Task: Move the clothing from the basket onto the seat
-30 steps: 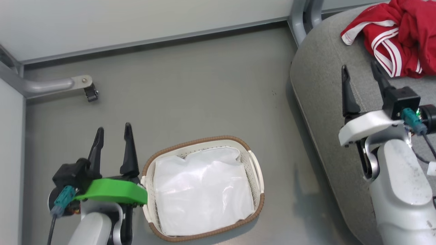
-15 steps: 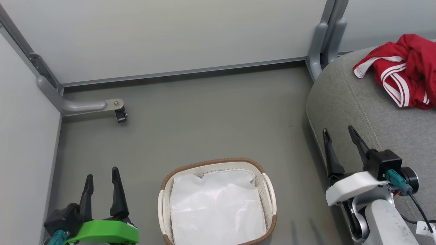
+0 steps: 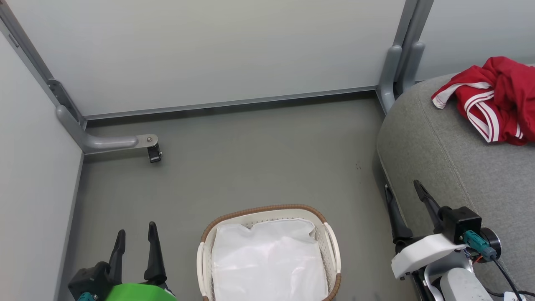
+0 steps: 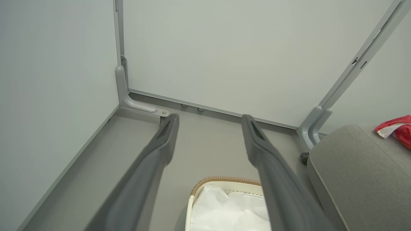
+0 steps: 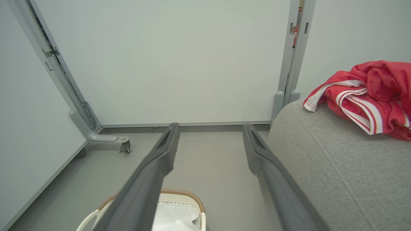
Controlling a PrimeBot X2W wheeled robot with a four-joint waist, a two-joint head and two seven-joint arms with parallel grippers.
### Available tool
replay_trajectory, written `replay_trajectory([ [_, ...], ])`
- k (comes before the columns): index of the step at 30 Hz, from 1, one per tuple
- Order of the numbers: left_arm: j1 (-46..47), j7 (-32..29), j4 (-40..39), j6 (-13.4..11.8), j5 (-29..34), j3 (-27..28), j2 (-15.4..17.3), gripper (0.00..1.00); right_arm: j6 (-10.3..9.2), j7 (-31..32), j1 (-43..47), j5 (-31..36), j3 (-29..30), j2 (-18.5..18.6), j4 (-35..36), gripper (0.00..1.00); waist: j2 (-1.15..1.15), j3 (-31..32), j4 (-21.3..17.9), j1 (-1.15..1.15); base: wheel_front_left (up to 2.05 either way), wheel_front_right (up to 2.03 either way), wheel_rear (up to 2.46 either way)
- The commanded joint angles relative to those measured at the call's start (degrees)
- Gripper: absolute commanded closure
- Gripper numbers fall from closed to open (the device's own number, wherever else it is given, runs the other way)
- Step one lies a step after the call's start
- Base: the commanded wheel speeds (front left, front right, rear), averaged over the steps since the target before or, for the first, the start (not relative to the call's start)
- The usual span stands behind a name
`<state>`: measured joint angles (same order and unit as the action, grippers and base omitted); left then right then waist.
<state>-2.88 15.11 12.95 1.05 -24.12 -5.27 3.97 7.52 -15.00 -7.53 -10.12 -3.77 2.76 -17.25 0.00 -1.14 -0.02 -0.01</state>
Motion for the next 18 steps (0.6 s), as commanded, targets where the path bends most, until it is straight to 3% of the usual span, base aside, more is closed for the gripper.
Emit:
replay_trajectory([
  [1,-0.70,0.05,0.20,0.41,0.48,0.27,-0.25,0.00,-0.06,-0.27,1.01,-0.18,-0.05,0.25,-0.14,0.00,0.00,0.27,0.15,0.01,0.00,0.00,0.00],
  [16,0.10,0.05,1.98,1.40,1.01,0.33,-0.69,0.00,-0.06,-0.27,0.81,0.05,-0.32,0.25,-0.41,0.00,0.00,0.60,0.63,0.01,0.00,0.00,0.00],
  [17,-0.02,-0.01,2.16,1.22,0.48,0.02,-0.77,1.00,0.01,0.01,0.44,-0.01,-0.39,-0.03,-0.40,1.00,0.00,0.61,0.63,0.01,0.00,0.00,0.00],
  [18,-0.04,-0.05,2.61,1.23,0.37,-0.07,-0.81,1.00,0.01,0.06,0.57,-0.08,-0.39,-0.12,-0.79,1.00,0.00,0.61,0.64,0.01,0.00,0.00,0.00],
])
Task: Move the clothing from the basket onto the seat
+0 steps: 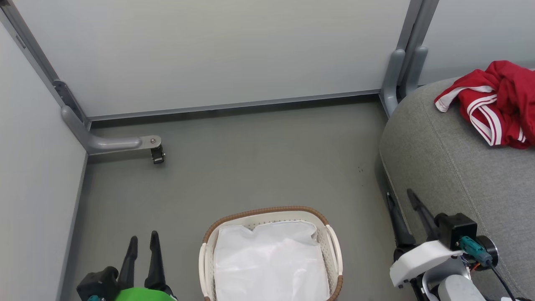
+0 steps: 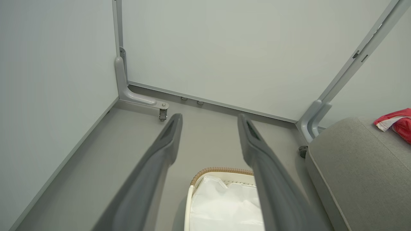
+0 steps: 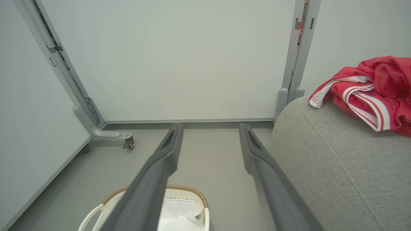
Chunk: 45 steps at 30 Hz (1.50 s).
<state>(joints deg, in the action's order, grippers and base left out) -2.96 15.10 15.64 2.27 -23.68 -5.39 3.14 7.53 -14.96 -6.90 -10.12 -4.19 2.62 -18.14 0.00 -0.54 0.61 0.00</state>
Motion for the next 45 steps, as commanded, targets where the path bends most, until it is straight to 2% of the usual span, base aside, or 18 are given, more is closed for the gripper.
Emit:
replay_trajectory([
  [1,0.00,-0.02,0.43,0.00,-0.08,-0.06,-0.06,1.00,0.00,0.07,0.30,-0.05,-0.02,-0.07,-0.36,1.00,0.00,0.00,0.00,0.00,0.00,0.00,0.00],
  [3,-0.01,-0.03,1.50,0.00,-0.11,-0.18,-0.16,1.00,0.00,0.17,1.03,-0.08,-0.07,-0.16,-1.37,1.00,0.00,0.00,0.00,0.00,0.00,0.00,0.00],
  [23,2.54,-5.52,0.82,1.37,-17.39,2.95,-0.20,1.00,-0.01,5.58,0.97,-20.82,2.70,-0.05,-0.02,1.00,0.00,0.06,-0.09,0.00,0.00,0.00,0.00],
  [45,4.71,-10.28,-0.03,2.53,-32.56,5.62,-0.20,1.00,-0.02,10.30,0.76,-38.94,5.10,0.09,1.33,1.00,0.00,0.12,-0.20,0.00,0.00,0.00,0.00],
])
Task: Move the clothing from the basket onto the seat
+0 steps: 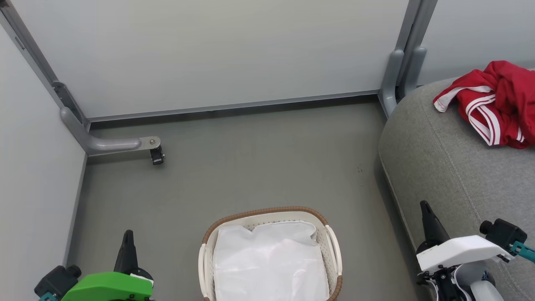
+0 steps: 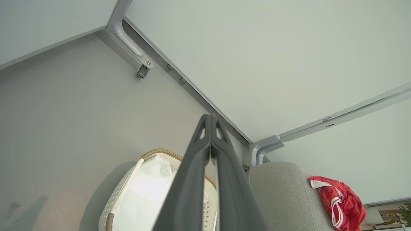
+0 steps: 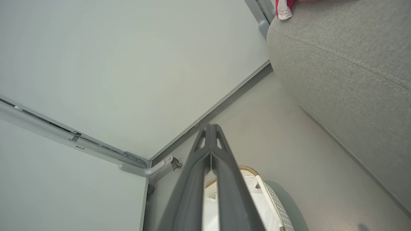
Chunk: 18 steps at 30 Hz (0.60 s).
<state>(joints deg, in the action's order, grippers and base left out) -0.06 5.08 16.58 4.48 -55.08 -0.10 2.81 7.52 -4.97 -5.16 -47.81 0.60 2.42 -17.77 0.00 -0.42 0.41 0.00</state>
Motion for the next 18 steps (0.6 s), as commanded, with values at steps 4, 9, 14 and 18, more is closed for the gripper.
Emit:
replay_trajectory([
  [4,2.12,-1.04,-1.09,0.52,-3.55,0.80,0.13,1.00,-0.01,1.06,-1.02,-4.13,0.69,0.31,1.15,1.00,0.00,0.01,-0.02,0.00,0.00,0.00,0.00],
  [9,2.56,-1.93,-1.22,0.73,-6.31,1.31,0.13,1.00,-0.02,1.92,-1.05,-7.50,1.15,0.33,1.39,1.00,0.00,0.03,-0.04,0.00,0.00,0.00,0.00],
  [14,2.91,-2.79,-1.35,0.97,-9.15,1.76,0.13,1.00,-0.02,2.84,-1.09,-10.85,1.60,0.36,1.64,1.00,0.00,0.04,-0.07,0.00,0.00,0.00,0.00],
  [18,3.19,-3.45,-1.44,1.16,-11.27,2.15,0.13,1.00,-0.02,3.49,-1.12,-13.34,1.93,0.38,1.82,1.00,0.00,0.05,-0.09,0.00,0.00,0.00,0.00],
])
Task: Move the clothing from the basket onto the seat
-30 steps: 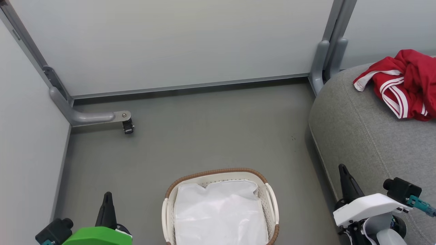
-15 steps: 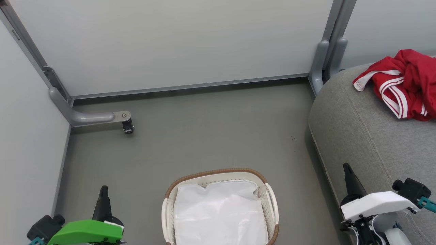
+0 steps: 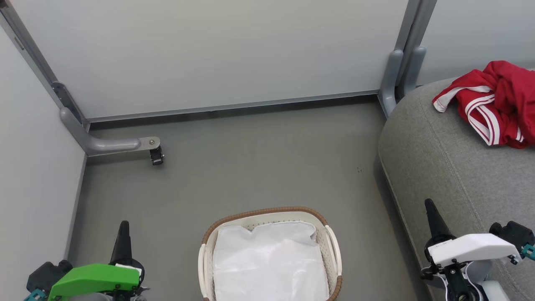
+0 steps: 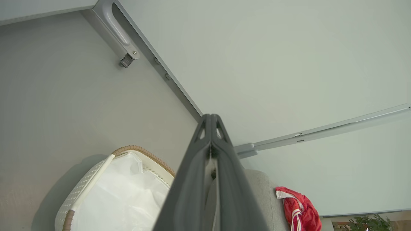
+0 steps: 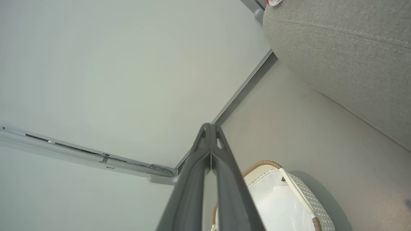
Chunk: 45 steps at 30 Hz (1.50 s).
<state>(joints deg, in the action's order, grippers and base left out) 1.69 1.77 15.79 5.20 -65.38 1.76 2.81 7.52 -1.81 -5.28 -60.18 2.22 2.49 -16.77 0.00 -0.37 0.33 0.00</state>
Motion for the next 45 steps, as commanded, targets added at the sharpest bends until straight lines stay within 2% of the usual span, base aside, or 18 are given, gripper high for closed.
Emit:
replay_trajectory([
  [1,1.51,-0.35,-0.67,0.43,-1.52,0.39,0.13,1.00,-0.02,0.44,-1.01,-1.64,0.38,0.31,0.86,1.00,0.00,0.00,-0.01,0.00,0.00,0.00,0.00],
  [45,4.08,-6.29,-1.59,1.89,-20.15,3.68,0.13,1.00,-0.04,6.30,-1.20,-24.00,3.37,0.49,2.39,1.00,0.00,0.13,-0.22,0.00,0.00,0.00,0.00],
])
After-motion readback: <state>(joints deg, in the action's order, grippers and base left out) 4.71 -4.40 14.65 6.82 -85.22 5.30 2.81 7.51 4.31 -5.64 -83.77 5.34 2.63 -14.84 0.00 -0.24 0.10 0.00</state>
